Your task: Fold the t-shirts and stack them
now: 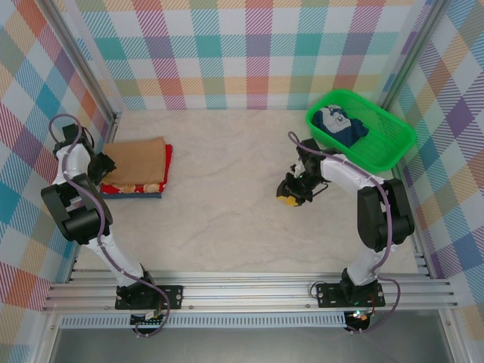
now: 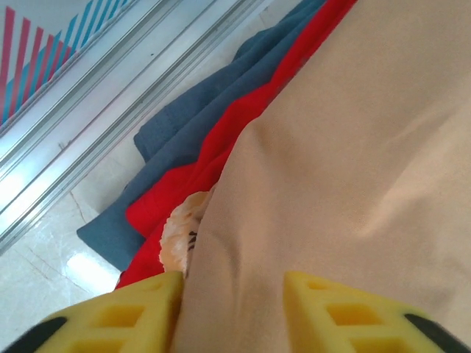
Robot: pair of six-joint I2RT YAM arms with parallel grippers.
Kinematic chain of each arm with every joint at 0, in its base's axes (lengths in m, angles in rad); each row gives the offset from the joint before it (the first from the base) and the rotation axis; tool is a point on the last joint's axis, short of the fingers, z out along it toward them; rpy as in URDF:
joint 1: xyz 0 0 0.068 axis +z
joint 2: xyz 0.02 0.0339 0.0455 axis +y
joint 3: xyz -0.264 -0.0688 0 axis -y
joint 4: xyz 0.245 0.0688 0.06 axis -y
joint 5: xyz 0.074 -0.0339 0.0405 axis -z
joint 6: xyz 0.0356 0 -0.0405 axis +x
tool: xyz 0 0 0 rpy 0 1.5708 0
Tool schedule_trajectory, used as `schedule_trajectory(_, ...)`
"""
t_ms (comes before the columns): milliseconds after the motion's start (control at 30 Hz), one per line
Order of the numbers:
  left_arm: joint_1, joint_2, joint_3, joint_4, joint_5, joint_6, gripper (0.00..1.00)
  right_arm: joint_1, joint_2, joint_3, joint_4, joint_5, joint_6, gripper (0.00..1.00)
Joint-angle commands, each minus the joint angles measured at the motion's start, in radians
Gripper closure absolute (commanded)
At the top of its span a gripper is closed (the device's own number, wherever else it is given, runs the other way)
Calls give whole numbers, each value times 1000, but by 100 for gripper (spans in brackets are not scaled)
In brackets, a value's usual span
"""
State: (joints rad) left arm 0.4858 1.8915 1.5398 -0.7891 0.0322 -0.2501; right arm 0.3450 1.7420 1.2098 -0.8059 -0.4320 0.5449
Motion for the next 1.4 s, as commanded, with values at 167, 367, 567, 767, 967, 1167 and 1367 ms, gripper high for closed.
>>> schedule_trajectory(167,-57,-250,-122,77,30,-140,0,-16,-92,39,-47,119,6,57)
schedule_trajectory(367,-251,-488,-307,267,0,-243,0,-43,-284,7,-26,337,31,0)
schedule_trajectory(567,-528,-771,-521,311,-260,-150,0,-62,-537,-93,22,771,28,0)
schedule_trajectory(767,-687,-1023,-958,651,-655,51,0,-126,-787,-550,672,993,-368,0)
schedule_trajectory(967,-685,-1063,-1230,905,-553,193,0,-179,-707,-766,990,912,-516,0)
schedule_trajectory(1167,-669,-782,-1232,1234,-456,196,0,-253,-503,-808,1221,800,-468,0)
schedule_trajectory(1367,-649,-477,-1070,1344,-359,239,0,-312,-361,-799,1487,693,-449,0)
